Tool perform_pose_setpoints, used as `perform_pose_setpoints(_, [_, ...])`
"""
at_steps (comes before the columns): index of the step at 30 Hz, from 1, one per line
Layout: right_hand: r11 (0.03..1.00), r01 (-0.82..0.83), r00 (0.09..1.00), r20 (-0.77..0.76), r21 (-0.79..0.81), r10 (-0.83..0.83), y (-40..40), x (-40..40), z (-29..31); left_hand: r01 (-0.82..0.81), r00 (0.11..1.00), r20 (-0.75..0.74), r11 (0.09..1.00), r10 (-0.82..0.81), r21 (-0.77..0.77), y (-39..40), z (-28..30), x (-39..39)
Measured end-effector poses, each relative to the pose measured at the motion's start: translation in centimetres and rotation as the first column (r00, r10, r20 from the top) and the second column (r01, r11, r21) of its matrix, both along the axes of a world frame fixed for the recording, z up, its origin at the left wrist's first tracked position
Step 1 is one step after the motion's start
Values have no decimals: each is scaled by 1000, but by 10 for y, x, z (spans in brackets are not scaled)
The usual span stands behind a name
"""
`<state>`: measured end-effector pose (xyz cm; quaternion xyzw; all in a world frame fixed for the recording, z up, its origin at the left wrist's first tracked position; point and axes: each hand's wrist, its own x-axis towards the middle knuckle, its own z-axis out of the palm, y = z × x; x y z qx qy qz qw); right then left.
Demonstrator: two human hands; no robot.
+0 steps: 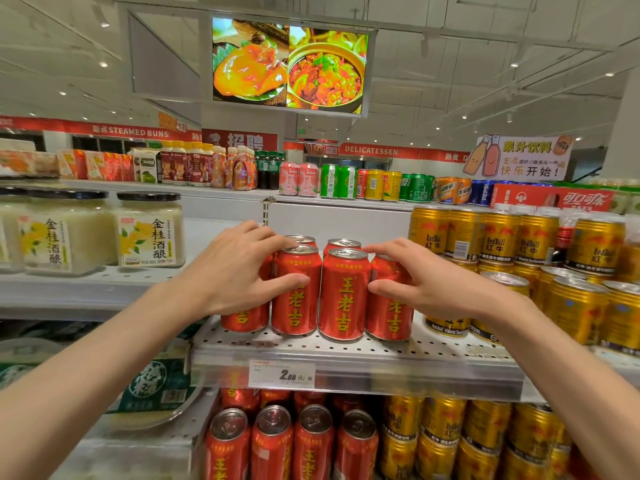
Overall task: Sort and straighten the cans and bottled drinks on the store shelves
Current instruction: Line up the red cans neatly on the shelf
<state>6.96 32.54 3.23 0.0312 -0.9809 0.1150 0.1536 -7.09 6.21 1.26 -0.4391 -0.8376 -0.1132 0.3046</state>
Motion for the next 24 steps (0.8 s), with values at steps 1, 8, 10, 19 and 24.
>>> perform_pose_setpoints(1, [1000, -3, 1000, -8, -6, 3, 0, 1, -2, 3, 1000, -4, 1000, -3, 8, 1, -1, 0])
perform_pose_setpoints(8, [986, 5, 982, -186, -166, -36, -2, 4, -21, -9, 999, -34, 999, 10, 32, 1, -3, 4])
perform_pose_setpoints(10, [967, 3, 967, -246, -255, -68, -3, 6, -30, 7, 999, -40, 998, -4, 69, 1, -4, 8])
perform_pose_setpoints(19, [810, -40, 920, -338, -585, -199, -17, 52, -72, 323, 931, -5, 817, -365, 477, -4, -48, 54])
perform_pose_setpoints(24, [707, -59, 882, -368, -704, -293, -33, 82, -110, 289, 838, 185, 706, -513, 647, -6, -97, 88])
